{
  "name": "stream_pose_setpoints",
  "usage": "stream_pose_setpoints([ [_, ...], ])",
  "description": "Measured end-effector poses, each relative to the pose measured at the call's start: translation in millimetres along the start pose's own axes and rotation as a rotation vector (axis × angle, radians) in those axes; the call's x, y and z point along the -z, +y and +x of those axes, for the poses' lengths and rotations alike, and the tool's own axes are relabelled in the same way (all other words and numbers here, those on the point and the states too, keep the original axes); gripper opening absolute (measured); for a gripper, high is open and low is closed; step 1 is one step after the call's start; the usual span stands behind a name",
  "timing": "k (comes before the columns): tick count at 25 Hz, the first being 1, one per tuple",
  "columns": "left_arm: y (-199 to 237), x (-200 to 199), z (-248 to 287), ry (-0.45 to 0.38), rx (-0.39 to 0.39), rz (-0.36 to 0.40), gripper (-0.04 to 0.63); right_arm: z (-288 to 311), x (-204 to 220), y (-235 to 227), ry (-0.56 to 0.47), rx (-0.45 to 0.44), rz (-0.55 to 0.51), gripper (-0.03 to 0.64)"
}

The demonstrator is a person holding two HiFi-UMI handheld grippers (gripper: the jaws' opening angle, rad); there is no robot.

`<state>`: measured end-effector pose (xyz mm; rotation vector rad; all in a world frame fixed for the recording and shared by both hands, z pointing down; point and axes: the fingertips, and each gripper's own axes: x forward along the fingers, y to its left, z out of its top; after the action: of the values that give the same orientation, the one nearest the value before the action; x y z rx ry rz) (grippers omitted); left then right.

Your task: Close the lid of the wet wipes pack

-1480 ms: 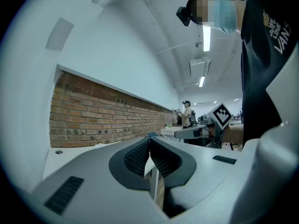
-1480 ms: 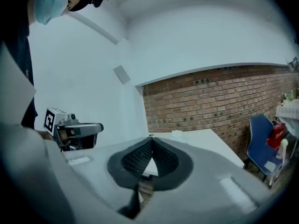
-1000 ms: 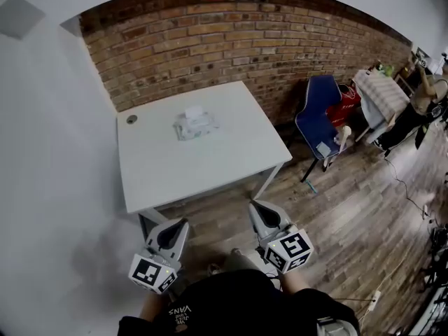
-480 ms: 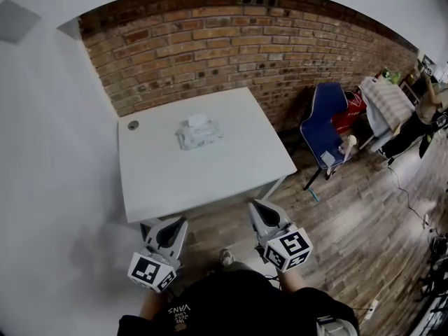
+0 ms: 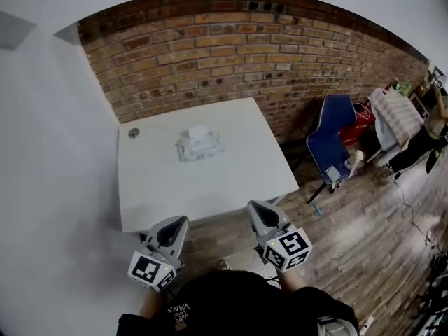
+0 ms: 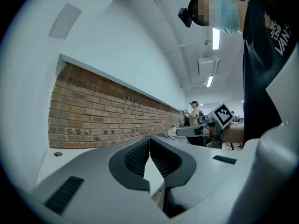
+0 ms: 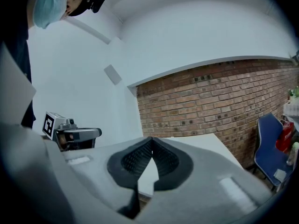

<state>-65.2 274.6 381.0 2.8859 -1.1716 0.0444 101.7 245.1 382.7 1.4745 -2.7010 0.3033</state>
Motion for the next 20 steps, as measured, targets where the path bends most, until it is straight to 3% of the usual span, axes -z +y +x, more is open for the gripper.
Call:
stream_pose_setpoints([
  [10, 3.4, 2.3, 39.6, 0.028, -0.051, -0.076, 0.002, 28.8, 4.3, -28.4, 0.026, -0.079, 0.004, -0.003],
  [13, 13.4, 8.7, 47.4, 0.023, -0.05, -0.049, 0.002, 34.6, 5.3, -36.3, 0.024, -0.071, 0.016, -0.003],
  [20, 42.1, 10.0, 63.2, 0.037, -0.019, -0.069, 0.002, 58.7, 1.2, -45.1, 0.019, -0.031, 0.031, -0.003],
])
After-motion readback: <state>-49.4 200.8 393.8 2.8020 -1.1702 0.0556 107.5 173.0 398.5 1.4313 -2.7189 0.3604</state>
